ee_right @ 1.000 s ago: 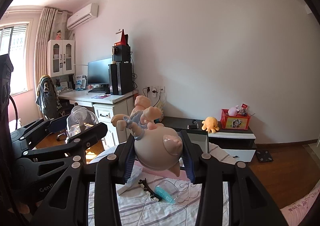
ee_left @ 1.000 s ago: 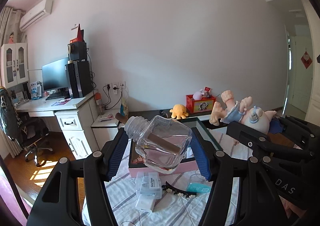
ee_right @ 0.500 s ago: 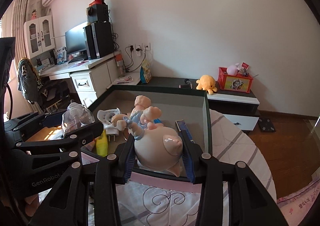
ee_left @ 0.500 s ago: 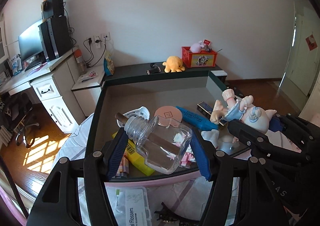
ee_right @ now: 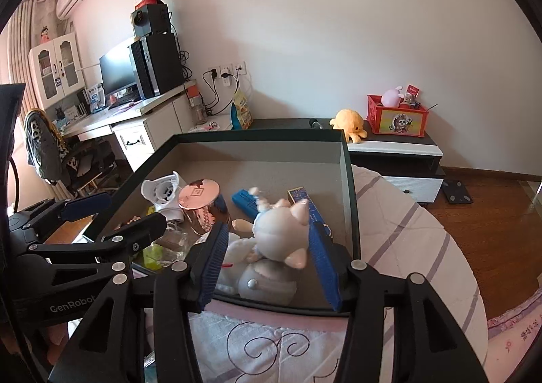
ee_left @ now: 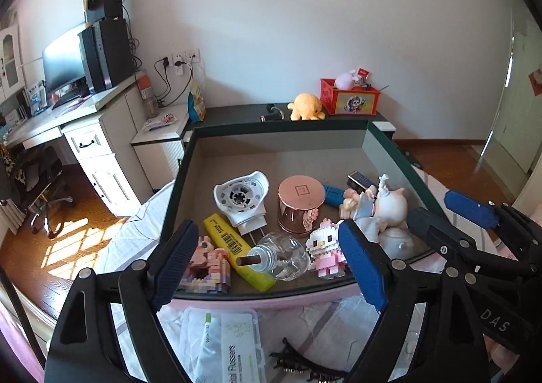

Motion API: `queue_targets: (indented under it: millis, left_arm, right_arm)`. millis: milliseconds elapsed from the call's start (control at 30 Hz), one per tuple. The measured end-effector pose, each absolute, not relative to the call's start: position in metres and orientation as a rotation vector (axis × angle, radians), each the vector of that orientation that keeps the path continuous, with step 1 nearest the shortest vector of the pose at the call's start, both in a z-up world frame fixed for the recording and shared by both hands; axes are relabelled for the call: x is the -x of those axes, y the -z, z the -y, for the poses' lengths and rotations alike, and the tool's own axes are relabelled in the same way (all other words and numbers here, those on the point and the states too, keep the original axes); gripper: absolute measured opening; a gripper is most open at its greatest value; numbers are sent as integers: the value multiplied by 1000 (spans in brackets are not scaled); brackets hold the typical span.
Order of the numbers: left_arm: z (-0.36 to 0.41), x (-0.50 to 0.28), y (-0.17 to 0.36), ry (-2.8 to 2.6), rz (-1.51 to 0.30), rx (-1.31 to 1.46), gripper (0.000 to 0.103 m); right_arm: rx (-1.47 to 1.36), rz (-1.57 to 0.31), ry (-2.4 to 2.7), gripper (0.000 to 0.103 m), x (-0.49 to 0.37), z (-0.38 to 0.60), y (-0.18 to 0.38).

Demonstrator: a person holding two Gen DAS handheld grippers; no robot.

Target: Organize rigid objects

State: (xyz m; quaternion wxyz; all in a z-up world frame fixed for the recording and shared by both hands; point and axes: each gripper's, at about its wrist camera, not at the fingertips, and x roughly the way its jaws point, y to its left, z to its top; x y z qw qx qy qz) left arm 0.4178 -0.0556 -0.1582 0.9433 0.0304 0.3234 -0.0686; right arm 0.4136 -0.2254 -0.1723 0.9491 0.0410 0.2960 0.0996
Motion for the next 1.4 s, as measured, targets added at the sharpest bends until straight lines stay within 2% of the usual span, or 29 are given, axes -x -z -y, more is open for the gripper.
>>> queue_targets:
  millis: [67,167,433,567,633,967,1400]
  left_arm:
    - [47,-395,143,128,-613,-51,96]
    - [36,-351,118,105,-511,-48,102]
    - [16,-229,69,45,-317,-44,103]
    - [4,-176,55,28,-262,-19,103]
    - [0,-154,49,32,-242,-12,103]
    - [-7,-66,23,4,-131,-6,103]
    - [-8,-31,14,-1,-74,-4,103]
  right_arm:
    - [-98,-569,-200,77,-393,225,158]
    - [-102,-513,-220,81,-355,220,135]
    - [-49,-340,-202,84,-240,197,79]
    - [-17,-279,-168,94,-189,188,63]
    - [-9,-247,-165,103,-164,185,55]
    - [1,-122,-147,103,-75,173,28]
    - [10,-63,-126,103,-36,171,17]
